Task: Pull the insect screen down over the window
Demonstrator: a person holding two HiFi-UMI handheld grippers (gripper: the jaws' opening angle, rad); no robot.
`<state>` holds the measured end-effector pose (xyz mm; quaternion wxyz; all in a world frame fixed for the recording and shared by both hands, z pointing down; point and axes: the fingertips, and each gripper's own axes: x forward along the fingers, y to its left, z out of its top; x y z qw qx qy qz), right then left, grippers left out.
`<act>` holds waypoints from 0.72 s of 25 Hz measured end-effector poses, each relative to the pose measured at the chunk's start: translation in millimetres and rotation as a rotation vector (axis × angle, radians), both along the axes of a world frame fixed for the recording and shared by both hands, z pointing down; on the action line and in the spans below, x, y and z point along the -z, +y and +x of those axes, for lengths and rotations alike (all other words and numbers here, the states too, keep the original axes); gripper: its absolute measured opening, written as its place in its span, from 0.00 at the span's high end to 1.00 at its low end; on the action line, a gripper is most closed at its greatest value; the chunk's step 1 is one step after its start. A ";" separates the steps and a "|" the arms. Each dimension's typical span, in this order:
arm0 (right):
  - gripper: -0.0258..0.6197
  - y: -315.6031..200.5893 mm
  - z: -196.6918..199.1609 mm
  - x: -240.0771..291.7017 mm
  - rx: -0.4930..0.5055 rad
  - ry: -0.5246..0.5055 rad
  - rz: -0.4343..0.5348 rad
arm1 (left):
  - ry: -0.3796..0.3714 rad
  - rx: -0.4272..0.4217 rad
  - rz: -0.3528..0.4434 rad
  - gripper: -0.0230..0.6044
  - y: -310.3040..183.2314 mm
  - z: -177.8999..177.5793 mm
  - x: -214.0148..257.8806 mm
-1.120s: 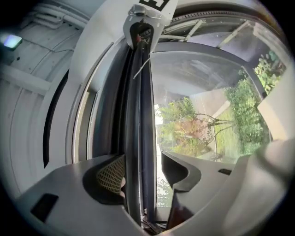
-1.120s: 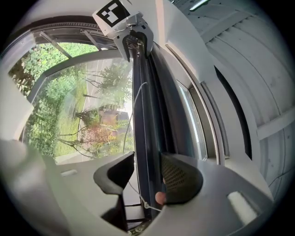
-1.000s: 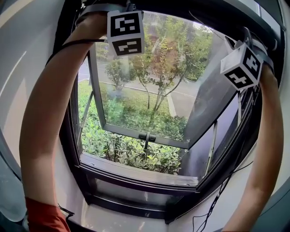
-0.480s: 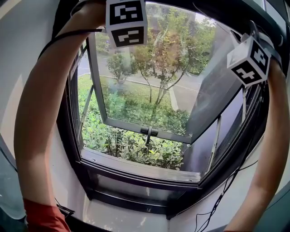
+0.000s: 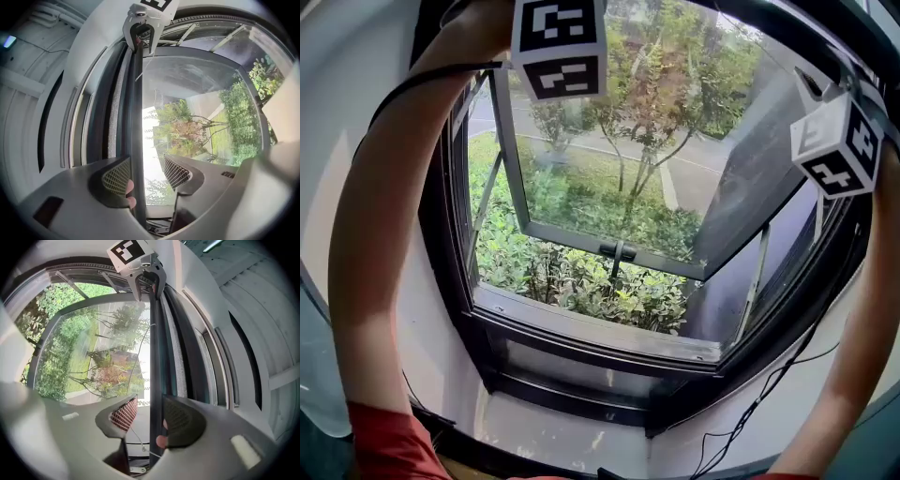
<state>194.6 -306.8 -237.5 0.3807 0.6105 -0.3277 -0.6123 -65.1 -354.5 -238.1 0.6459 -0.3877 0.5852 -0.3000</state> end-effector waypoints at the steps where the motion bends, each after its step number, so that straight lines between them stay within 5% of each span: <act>1: 0.68 -0.5 1.5 -4.3 0.001 0.001 -0.007 | -0.001 -0.005 -0.005 0.60 0.0 0.5 -3.9; 18: 0.68 5.6 -1.7 -88.2 0.107 -0.001 -0.057 | -0.040 -0.064 -0.095 0.60 0.3 1.2 -92.1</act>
